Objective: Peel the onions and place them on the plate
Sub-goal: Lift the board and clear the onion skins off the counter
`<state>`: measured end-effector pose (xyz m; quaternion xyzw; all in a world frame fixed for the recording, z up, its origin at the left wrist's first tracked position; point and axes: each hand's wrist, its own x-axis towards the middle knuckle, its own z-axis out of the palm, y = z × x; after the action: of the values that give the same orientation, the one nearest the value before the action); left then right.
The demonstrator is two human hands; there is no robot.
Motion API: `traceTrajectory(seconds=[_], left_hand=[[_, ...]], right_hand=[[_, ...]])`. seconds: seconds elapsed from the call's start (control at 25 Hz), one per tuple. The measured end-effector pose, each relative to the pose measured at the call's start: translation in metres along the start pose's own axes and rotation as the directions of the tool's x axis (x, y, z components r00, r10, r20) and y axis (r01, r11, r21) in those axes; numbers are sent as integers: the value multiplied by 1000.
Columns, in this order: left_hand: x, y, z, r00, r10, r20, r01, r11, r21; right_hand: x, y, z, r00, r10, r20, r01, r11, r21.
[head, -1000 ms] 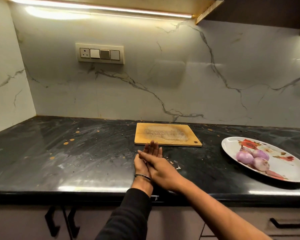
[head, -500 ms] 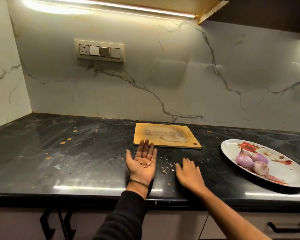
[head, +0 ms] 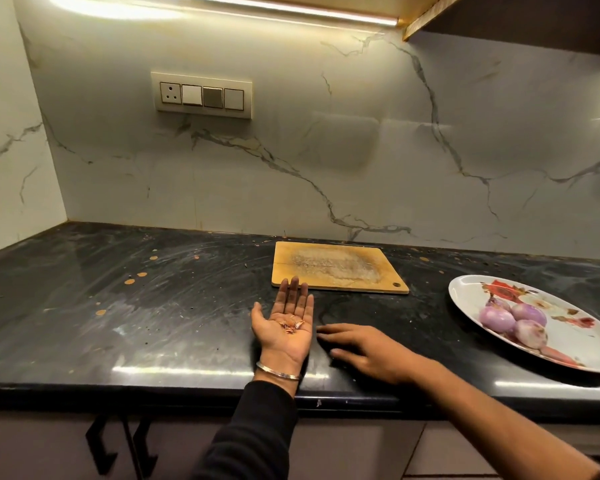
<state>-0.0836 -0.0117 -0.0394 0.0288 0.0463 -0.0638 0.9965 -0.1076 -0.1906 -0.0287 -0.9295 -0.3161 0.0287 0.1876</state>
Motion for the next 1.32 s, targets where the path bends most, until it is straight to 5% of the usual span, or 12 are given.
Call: traceTrajectory(seconds=[0.32,0.52,0.6,0.68,0.84,1.32], left_hand=[[-6,-3,3,1000,-13,-11,13,999,31],[-11,-7,5,1000,-16,-16,16,998,58],[-14,-8,5,1000,-17,-16,18,997,76],[-14,-8,7,1000,-14,-9,15,996,92],[-13,-6,6,1000,6,-3,-6,995,104],[-6,-4,4,1000,23,-17,-22,998,52]], right_hand=[[-14,0,-9,949,189,-253,-142,971,194],[3,-18,-2,833,417,-363,-345,905,248],[15,-34,-7,794,461,-397,-294,862,412],[28,-53,-17,804,412,-428,-168,849,501],[51,-86,-27,930,192,-312,-114,961,251],[53,-94,-33,930,103,-353,-36,981,193]])
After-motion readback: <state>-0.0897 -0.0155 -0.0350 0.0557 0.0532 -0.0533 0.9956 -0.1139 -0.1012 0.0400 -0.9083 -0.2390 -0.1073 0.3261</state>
